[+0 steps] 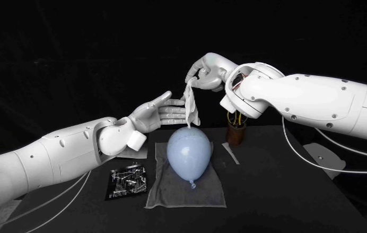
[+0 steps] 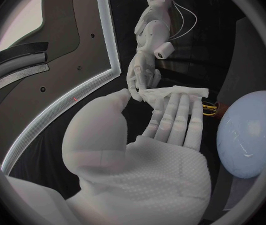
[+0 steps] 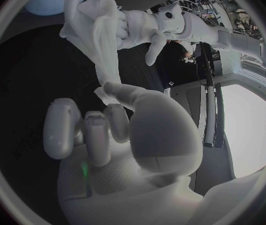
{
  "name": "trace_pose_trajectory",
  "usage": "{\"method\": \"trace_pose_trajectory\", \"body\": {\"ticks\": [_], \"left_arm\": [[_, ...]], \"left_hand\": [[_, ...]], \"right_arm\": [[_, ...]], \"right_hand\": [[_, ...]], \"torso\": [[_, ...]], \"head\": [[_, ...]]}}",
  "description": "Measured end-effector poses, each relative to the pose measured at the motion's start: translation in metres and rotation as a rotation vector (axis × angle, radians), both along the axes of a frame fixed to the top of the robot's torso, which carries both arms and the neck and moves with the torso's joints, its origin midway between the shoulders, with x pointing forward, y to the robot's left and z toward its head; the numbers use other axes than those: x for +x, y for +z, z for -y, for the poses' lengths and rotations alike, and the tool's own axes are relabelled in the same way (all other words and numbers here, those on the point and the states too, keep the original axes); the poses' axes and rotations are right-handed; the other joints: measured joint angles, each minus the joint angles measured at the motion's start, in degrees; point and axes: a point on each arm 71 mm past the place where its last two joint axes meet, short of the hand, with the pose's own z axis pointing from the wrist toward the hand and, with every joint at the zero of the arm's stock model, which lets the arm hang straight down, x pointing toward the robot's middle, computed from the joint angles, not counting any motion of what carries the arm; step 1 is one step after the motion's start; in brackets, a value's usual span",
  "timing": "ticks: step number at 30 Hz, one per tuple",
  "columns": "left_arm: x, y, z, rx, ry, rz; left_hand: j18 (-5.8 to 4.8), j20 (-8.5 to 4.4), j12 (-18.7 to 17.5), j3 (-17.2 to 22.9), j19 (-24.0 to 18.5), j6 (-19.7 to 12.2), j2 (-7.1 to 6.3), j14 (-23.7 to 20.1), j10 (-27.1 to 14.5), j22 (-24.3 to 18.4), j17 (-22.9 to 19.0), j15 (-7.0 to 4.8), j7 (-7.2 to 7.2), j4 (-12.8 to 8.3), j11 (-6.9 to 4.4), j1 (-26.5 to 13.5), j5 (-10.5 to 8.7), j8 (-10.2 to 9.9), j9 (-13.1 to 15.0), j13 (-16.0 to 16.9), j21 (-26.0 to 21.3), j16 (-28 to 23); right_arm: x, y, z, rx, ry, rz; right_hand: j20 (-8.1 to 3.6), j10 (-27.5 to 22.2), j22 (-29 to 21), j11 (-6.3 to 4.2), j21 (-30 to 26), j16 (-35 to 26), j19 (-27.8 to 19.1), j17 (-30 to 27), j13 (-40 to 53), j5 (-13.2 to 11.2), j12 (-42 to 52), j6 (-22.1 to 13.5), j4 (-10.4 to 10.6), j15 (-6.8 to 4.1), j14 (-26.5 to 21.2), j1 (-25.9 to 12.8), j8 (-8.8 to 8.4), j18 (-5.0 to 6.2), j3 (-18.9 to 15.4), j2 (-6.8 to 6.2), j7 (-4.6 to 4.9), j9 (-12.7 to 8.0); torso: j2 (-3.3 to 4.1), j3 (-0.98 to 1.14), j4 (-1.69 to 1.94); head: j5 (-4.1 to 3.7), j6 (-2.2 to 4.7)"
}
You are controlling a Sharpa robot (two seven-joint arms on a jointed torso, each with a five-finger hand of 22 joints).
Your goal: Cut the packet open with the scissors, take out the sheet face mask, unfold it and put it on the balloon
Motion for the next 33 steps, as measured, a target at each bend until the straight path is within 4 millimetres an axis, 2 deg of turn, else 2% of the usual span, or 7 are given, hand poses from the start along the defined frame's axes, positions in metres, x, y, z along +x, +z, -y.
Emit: {"method": "trace_pose_trajectory", "body": {"ticks": [6, 11, 15, 21, 25, 28, 33], "left_arm": [[0.001, 0.002, 0.005, -0.009, 0.027, 0.015], [0.004, 0.002, 0.008, 0.005, 0.073, 0.032], [0.005, 0.002, 0.01, 0.022, 0.104, 0.042], [0.006, 0.001, 0.009, 0.044, 0.142, 0.047], [0.006, 0.001, 0.009, 0.051, 0.158, 0.044], [0.006, 0.001, 0.009, 0.052, 0.163, 0.039], [0.005, 0.001, 0.01, 0.051, 0.161, 0.03]], "left_hand": [[-0.01, -0.1, 0.0, -4.7, 1.1, 2.0, 0.25, 0.4, 0.3, 0.1, 0.3, -0.41, 0.31, -0.9, -1.28, 6.1, 0.0, -0.4, -2.5, 0.0, 0.0, -0.6], [-0.01, -0.1, 0.0, -7.4, 1.2, 2.6, 0.94, 0.6, 0.6, 0.1, 0.5, -0.62, 0.44, -0.9, -1.54, 8.6, 0.0, -1.1, -4.1, 0.0, 0.0, -1.0], [-0.01, -0.02, -0.2, -10.3, 2.3, 2.2, 1.75, 0.5, -1.0, 0.1, 0.5, -0.48, 0.4, -0.4, 0.37, 10.4, 0.0, -2.6, -5.7, -0.1, 0.0, -1.7], [0.19, -0.11, -0.3, -15.2, 4.9, 0.1, 3.44, 0.4, -3.5, 0.4, 0.6, 1.07, 0.08, 0.6, 2.17, 12.3, 0.0, -3.9, -7.6, -0.1, 0.5, -2.4], [2.23, -0.15, -0.3, -17.9, 9.6, -0.7, 5.13, 1.0, -3.9, 0.7, 0.6, 0.93, -0.03, 0.7, 2.58, 11.4, 0.0, -4.4, -8.4, -0.1, 1.1, -2.4], [2.71, -0.11, 0.2, -19.5, 11.6, -0.7, 6.29, 2.6, -3.9, 0.7, 0.9, 0.62, -0.03, 0.7, 2.56, 10.8, 0.0, -4.2, -8.7, 0.0, 1.2, -2.4], [3.15, -0.1, 0.9, -20.6, 11.8, -0.1, 6.87, 3.5, -3.1, 0.6, 1.2, 0.4, 0.07, 0.7, 2.33, 10.6, 0.0, -3.5, -8.9, 0.1, 1.2, -2.1]], "right_arm": [[-0.001, -0.002, -0.005, -0.02, -0.008, -0.017], [-0.004, -0.003, -0.012, -0.03, 0.005, -0.028], [-0.006, -0.003, -0.015, -0.033, 0.017, -0.031], [-0.007, -0.002, -0.017, -0.032, 0.024, -0.025], [-0.007, -0.002, -0.017, -0.033, 0.028, -0.013], [-0.007, -0.001, -0.019, -0.034, 0.03, -0.001], [-0.005, 0.0, -0.019, -0.037, 0.03, 0.018]], "right_hand": [[0.01, 0.0, 0.0, 0.0, 0.0, 0.0, 0.0, 0.0, 0.0, 0.0, 0.0, 0.2, 0.0, 0.0, 0.0, 0.0, 0.26, 0.0, 0.0, 0.0, -0.16, 0.0], [0.01, 0.0, 0.0, 0.0, 0.0, 0.0, 0.0, -0.1, 0.0, 0.0, 0.0, 0.2, 0.0, 0.01, 0.0, 0.0, 0.26, 0.0, 0.0, 0.0, -0.17, 0.0], [0.01, 0.0, 0.0, 0.0, 0.0, 0.0, 0.0, 0.0, 0.0, 0.0, 0.0, 0.2, 0.0, 0.01, 0.0, 0.0, 0.26, 0.0, 0.0, -0.01, -0.18, 0.0], [0.02, 0.0, 0.0, 0.0, 0.0, -0.1, 0.0, 0.0, 0.1, 0.2, 0.0, 0.1, 0.0, 0.01, 0.0, 0.0, 0.26, 0.0, 0.0, -0.01, -0.18, 0.0], [0.02, 0.0, 0.0, 0.0, 0.0, -0.2, 0.0, 0.0, 0.0, 0.2, 0.0, 0.1, 0.0, 0.01, 0.0, 0.0, 0.26, 0.0, 0.0, -0.01, -0.19, 0.0], [0.02, 0.0, 0.0, 0.01, 0.0, 0.0, 0.0, 0.0, 0.0, 0.2, 0.0, 0.1, 0.0, 0.01, 0.0, 0.0, 0.26, 0.0, 0.0, -0.01, -0.21, 0.0], [0.03, 0.0, 0.0, 0.0, 0.0, 0.0, 0.0, 0.0, 0.0, 0.2, 0.0, 0.2, 0.0, 0.02, 0.0, 0.0, 0.23, 0.0, 0.0, -0.01, -0.14, 0.0]], "torso": [[0.02, -0.01, -0.07], [0.02, 0.07, -0.07], [0.01, 0.09, -0.07], [-0.02, 0.1, -0.07], [-0.03, 0.12, -0.07], [-0.04, 0.13, -0.07], [-0.02, 0.11, -0.04]], "head": [[0.16, -0.08], [0.18, -0.08], [0.09, 0.09], [0.07, 0.13], [0.07, 0.13], [0.07, 0.12], [0.04, 0.09]]}}
